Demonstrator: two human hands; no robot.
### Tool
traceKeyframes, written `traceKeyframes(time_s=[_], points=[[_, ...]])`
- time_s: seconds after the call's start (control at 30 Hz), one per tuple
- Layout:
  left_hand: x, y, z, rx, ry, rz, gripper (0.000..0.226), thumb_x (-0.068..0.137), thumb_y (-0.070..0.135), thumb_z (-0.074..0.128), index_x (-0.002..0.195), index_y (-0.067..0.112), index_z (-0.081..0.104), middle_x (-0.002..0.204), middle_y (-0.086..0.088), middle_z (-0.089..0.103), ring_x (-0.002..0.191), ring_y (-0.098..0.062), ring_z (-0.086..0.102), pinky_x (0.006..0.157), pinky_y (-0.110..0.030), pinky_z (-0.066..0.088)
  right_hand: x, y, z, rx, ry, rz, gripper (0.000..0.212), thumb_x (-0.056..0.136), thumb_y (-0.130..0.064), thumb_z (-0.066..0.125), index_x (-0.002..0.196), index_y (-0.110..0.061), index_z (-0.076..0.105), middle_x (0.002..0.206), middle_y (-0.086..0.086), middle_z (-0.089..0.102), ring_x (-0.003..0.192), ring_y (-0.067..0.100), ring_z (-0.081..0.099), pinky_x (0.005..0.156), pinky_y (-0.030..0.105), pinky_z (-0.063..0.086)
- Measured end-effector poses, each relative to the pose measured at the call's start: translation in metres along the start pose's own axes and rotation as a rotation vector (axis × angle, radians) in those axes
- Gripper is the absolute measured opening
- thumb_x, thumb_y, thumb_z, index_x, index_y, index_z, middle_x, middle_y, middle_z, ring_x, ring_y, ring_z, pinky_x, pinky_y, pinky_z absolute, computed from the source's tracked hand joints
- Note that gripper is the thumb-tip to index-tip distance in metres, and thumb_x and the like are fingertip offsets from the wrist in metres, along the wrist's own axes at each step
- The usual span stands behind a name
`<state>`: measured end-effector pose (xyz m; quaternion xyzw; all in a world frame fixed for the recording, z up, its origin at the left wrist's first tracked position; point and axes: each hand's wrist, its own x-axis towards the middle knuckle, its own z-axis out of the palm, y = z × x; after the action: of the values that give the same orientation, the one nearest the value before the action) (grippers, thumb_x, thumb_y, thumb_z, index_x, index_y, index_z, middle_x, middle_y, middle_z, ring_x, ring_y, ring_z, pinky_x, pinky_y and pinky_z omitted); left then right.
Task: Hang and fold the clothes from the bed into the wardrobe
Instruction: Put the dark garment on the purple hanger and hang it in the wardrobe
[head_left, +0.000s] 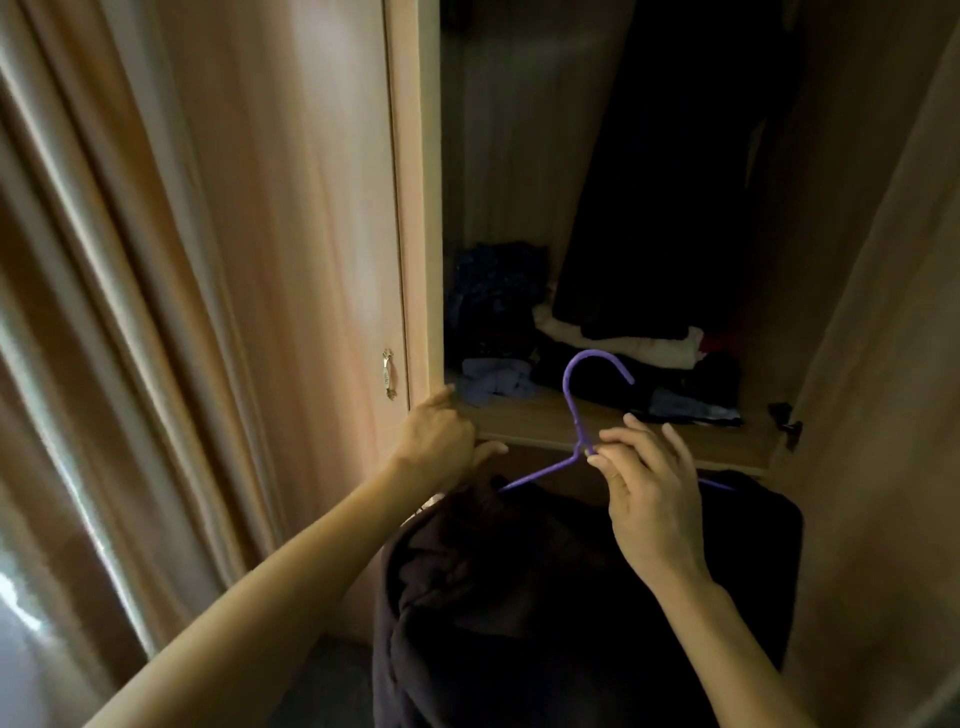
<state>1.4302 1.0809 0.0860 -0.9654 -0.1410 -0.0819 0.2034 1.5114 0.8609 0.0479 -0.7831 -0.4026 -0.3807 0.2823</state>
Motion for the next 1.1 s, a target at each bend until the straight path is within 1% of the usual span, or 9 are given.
traceKeyframes(time_s=[0.07,0.23,0.37,0.43,0.53,0.77,0.87,0.97,1.1], points=[[-0.016,-0.017,-0.002,-0.003,-0.012,-0.058,0.068,0.095,0.062,0.018,0.099,0.018,0.070,0.101,-0.004,0.070,0.120,-0.016,0.051,0.111,-0.028,0.015,0.001,-0.008,0.001,0.027,0.004,-0.003,0.012,0.090,-0.015,0.060,0.090,-0.013,0.071,0.106,0.002,0.066,0.117,0.024,0.056,0.105,0.054,0.035],[-0.047,-0.046,-0.020,-0.158,-0.075,-0.230,0.064,0.097,0.060,0.021,0.105,0.016,0.066,0.105,-0.008,0.068,0.120,-0.023,0.054,0.111,-0.034,0.025,0.010,-0.030,0.007,0.105,0.043,-0.010,0.035,0.093,-0.029,0.040,0.090,-0.014,0.071,0.107,0.000,0.065,0.117,0.022,0.056,0.106,0.050,0.034],[-0.065,-0.050,-0.050,-0.261,0.078,-0.195,0.040,0.102,0.044,0.028,0.111,0.023,0.061,0.101,-0.004,0.067,0.106,-0.029,0.059,0.107,-0.040,0.029,0.024,-0.048,0.013,0.158,0.067,-0.043,0.033,0.093,-0.027,0.041,0.092,-0.014,0.071,0.107,0.000,0.065,0.117,0.022,0.056,0.107,0.047,0.033],[-0.072,-0.046,-0.062,-0.345,0.183,-0.165,0.033,0.103,0.039,0.031,0.111,0.025,0.061,0.105,-0.001,0.065,0.104,-0.027,0.058,0.093,-0.038,0.039,0.034,-0.056,0.017,0.164,0.071,-0.065,0.033,0.093,-0.027,0.041,0.094,-0.015,0.071,0.108,-0.001,0.065,0.118,0.021,0.055,0.108,0.045,0.032],[-0.076,-0.040,-0.073,-0.459,0.291,-0.166,0.043,0.099,0.052,0.028,0.100,0.027,0.063,0.100,0.004,0.067,0.093,-0.021,0.061,0.072,-0.034,0.044,0.052,-0.068,0.022,0.169,0.079,-0.080,0.034,0.093,-0.027,0.039,0.094,-0.016,0.071,0.109,-0.001,0.065,0.119,0.021,0.054,0.106,0.047,0.034],[-0.068,-0.050,-0.081,-0.530,0.410,-0.118,0.030,0.096,0.049,0.040,0.113,0.034,0.060,0.105,0.010,0.067,0.091,-0.014,0.062,0.074,-0.035,0.051,0.101,-0.086,0.026,0.183,0.092,-0.103,0.040,0.095,-0.029,0.033,0.096,-0.017,0.072,0.111,-0.002,0.064,0.117,0.021,0.055,0.105,0.052,0.033],[-0.053,-0.057,-0.090,-0.515,0.440,-0.139,0.027,0.098,0.041,0.040,0.112,0.031,0.060,0.102,0.010,0.067,0.089,-0.016,0.062,0.072,-0.037,0.051,0.125,-0.088,0.027,0.202,0.118,-0.118,0.036,0.095,-0.029,0.038,0.097,-0.017,0.072,0.111,-0.001,0.064,0.116,0.021,0.056,0.106,0.053,0.033],[-0.036,-0.065,-0.098,-0.504,0.460,-0.144,0.027,0.100,0.036,0.039,0.113,0.028,0.061,0.100,0.009,0.068,0.088,-0.018,0.062,0.068,-0.033,0.049,0.149,-0.079,0.028,0.199,0.138,-0.131,0.017,0.092,-0.018,0.056,0.098,-0.016,0.072,0.111,0.001,0.065,0.115,0.023,0.058,0.106,0.055,0.033],[-0.009,-0.070,-0.110,-0.500,0.508,-0.169,0.028,0.100,0.034,0.039,0.112,0.026,0.063,0.102,0.008,0.068,0.089,-0.018,0.063,0.066,-0.028,0.043,0.185,-0.057,0.030,0.182,0.146,-0.132,0.015,0.090,-0.015,0.061,0.099,-0.018,0.072,0.111,0.001,0.066,0.114,0.021,0.059,0.106,0.055,0.033]])
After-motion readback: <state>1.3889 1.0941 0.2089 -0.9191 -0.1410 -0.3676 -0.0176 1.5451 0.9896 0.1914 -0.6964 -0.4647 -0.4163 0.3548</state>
